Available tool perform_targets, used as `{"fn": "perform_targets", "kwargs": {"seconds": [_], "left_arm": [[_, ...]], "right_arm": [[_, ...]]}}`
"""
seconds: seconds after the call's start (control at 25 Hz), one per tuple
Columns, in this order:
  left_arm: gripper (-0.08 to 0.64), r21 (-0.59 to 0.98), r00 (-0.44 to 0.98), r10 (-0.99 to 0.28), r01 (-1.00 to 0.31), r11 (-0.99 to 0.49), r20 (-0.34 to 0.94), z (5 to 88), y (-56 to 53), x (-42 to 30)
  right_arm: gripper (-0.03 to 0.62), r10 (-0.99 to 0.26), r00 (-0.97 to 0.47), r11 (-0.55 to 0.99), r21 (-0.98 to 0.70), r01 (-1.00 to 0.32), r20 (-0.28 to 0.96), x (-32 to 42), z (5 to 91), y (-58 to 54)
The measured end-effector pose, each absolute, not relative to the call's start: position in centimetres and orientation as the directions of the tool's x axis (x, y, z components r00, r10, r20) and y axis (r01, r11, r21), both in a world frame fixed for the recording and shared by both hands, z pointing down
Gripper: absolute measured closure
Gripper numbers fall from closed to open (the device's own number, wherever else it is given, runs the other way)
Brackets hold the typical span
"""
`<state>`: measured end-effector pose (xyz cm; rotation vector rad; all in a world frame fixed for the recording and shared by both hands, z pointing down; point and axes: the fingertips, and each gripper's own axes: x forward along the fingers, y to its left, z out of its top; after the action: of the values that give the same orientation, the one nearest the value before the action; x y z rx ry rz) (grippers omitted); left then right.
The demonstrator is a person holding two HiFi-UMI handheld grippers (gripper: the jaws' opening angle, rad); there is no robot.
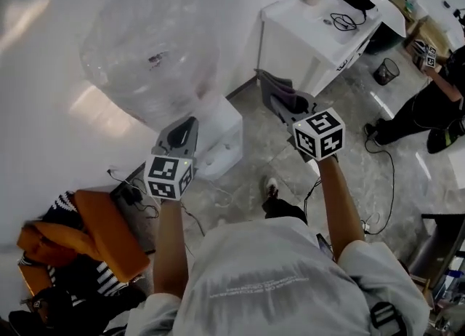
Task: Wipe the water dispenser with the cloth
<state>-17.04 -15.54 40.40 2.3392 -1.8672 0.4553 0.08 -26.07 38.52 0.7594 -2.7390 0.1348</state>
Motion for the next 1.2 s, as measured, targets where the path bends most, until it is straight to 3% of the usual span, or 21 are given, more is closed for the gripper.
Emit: {"fn": "perform_targets", "kwargs": {"seconds": [0.2, 0.52, 1.2], "left_arm": [[0.543, -0.115, 0.102, -0.942, -0.983, -0.145, 0.319, 41.9, -18.4, -16.2], [0.543, -0.097, -0.15, -0.933, -0.987, 0.125, 0.327, 43.3, -19.1, -16.9], [0.543, -0.03, -0.377, -0.857, -0.919, 0.393, 0.351, 45.0, -15.5, -13.8]], "right_arm": [[0.532, -0.389, -0.871, 0.91, -0.022, -0.414, 0.301, -1.5, 39.8, -31.4], [0.532, -0.109, -0.934, 0.993, -0.012, -0.12, 0.339, -6.2, 43.0, -33.4], [0.532, -0.001, -0.908, 0.996, -0.079, -0.037, 0.419, -3.8, 45.4, -35.1]]}}
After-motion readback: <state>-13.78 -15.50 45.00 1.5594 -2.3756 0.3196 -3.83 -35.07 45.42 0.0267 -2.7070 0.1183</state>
